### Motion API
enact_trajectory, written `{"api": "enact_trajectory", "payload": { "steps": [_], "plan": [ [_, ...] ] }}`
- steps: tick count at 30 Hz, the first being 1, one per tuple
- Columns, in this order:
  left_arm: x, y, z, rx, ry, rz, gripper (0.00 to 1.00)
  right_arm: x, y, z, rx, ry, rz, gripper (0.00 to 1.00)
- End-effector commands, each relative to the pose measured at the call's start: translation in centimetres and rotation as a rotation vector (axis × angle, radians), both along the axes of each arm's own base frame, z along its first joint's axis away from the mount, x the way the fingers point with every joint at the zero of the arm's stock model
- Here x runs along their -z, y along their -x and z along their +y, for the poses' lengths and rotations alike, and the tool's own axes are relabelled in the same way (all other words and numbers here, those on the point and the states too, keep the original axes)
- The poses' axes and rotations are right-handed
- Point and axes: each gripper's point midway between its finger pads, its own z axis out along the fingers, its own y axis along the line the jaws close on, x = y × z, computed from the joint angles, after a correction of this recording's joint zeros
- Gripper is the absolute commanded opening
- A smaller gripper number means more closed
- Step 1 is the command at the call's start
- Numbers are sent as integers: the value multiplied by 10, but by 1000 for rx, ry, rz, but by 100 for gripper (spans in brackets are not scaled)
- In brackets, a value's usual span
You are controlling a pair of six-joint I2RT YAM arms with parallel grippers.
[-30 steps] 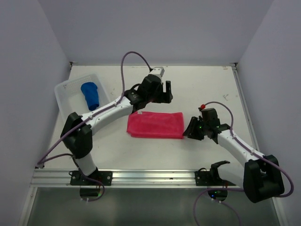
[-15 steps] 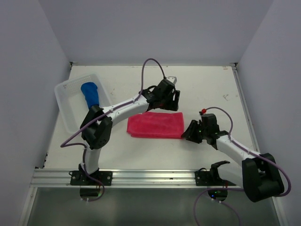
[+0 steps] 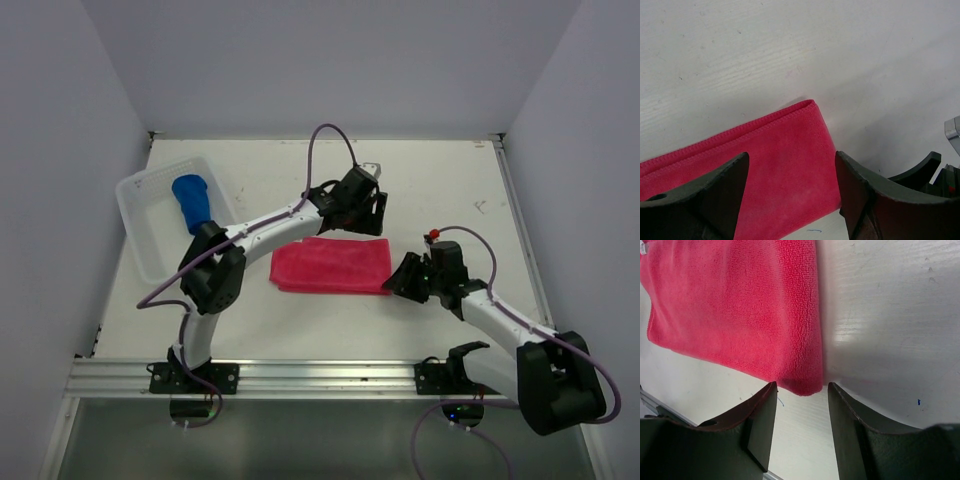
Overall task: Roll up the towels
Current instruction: Roll the towel
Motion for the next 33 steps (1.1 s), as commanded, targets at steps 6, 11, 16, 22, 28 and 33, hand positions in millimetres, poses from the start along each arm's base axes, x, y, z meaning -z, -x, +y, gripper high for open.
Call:
{"api": "enact_trajectory", "payload": {
  "steps": [6,11,16,22,28,33],
  "plan": [
    [-8,0,-26,33,41,9,73,10,-10,4,1,-7,13,38],
    [-4,0,-31,36,29,25,70,16,-10,0,14,12,2,17],
    [7,3,-43,10,-12,42,63,18,-9,-1,15,12,4,11],
    [38,12,-55,-32,-45,108,55,24,-4,-5,33,27,16,3],
    [68,17,-64,-57,-70,156,49,32,-1,-5,38,23,31,2],
    [90,15,-67,-84,-92,173,48,31,-2,-2,25,7,26,0]
  ]
}}
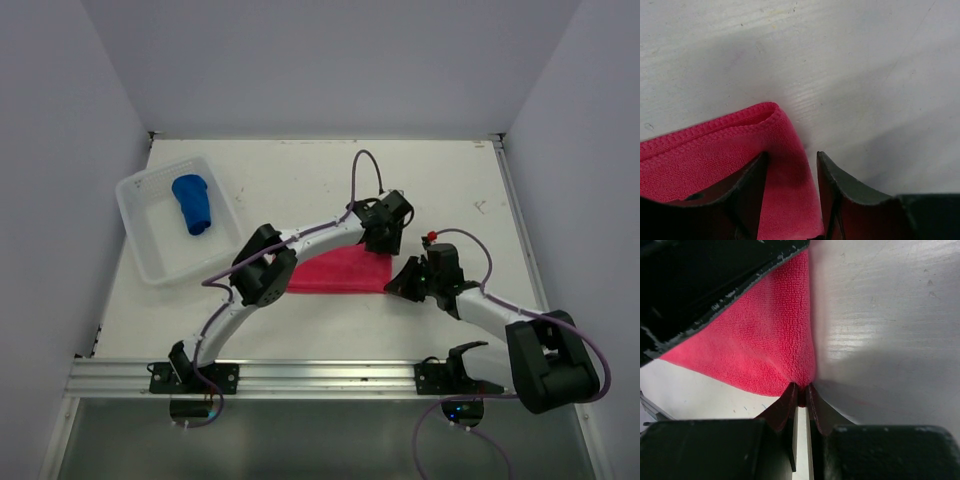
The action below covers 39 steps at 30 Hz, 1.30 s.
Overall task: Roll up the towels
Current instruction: Roll the towel
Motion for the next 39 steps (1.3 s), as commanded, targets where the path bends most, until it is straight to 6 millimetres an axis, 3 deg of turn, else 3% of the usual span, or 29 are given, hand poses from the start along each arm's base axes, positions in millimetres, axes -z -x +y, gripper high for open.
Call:
{"api": "enact_trajectory", "payload": {
  "steps": [1,9,14,22,25,31,36,39],
  "plan": [
    [0,-7,-5,-49,-4,-12,47,11,5,-4,8,18,22,0],
    [23,-6,-2,-51,-57,19,40,12,10,-4,-1,16,22,0],
    [36,-2,19,-50,-163,27,37,7,11,-14,2,80,31,0],
    [48,2,30,-34,-234,45,26,-14,3,-14,-77,134,-10,0],
    [42,1,18,-37,-183,53,25,-14,5,-15,-110,166,-1,0],
    [4,-12,-11,-67,14,55,25,-7,11,-18,-143,235,8,0],
    [-21,-24,-6,-91,82,41,24,-10,12,-21,-150,302,-11,0],
    [-32,-26,-7,-88,134,34,16,-13,11,-19,-158,333,-25,0]
  ]
}}
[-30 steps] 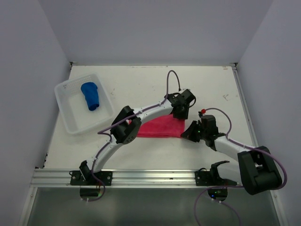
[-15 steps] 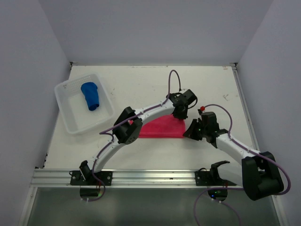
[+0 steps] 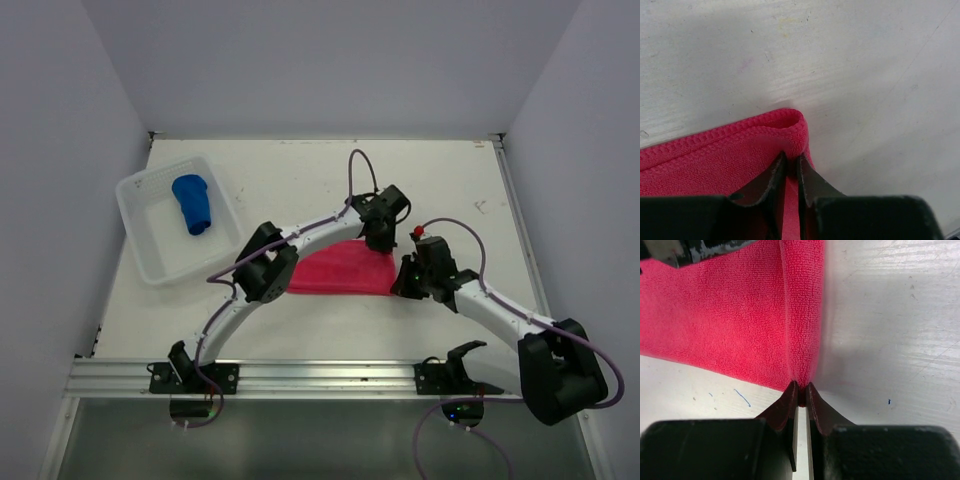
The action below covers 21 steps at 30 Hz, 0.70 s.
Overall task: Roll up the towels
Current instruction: Roll the towel
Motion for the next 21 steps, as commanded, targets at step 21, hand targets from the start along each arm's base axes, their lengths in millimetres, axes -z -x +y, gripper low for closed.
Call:
{"api": "enact_trajectory", "payload": {
  "steps": [21],
  "plan": [
    [-90,-40,-3,-26,390,-79,0,-30,-2,-15,0,315,-105,0]
  ]
}}
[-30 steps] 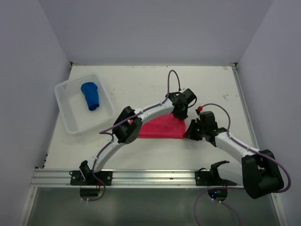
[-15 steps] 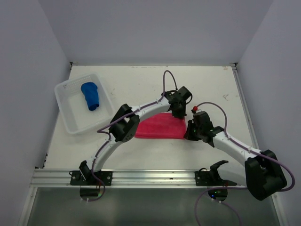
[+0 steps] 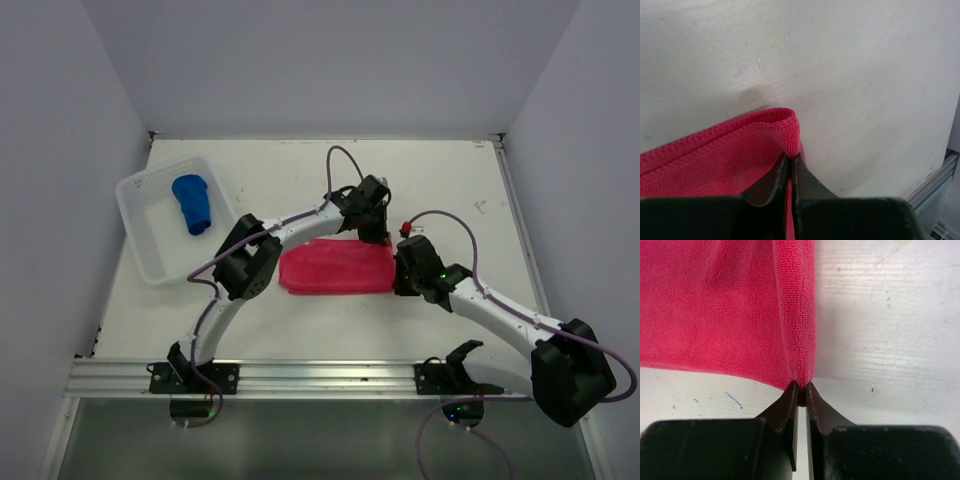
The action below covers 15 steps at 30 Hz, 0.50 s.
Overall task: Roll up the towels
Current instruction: Roll the towel
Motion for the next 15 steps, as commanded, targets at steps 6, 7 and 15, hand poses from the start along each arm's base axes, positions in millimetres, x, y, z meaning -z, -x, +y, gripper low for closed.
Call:
{"api": "enact_trajectory", "payload": {
  "steps": [6,7,15],
  "plan": [
    [-66,-30,-9,-11,211,-135,0,-18,-4,-18,43,185,-63,0],
    [-62,-29,-8,-9,209,-127,0,-19,-4,-15,32,195,-63,0],
    [-51,-29,-2,15,215,-139,0,-20,-3,-9,35,263,-55,0]
  ]
}}
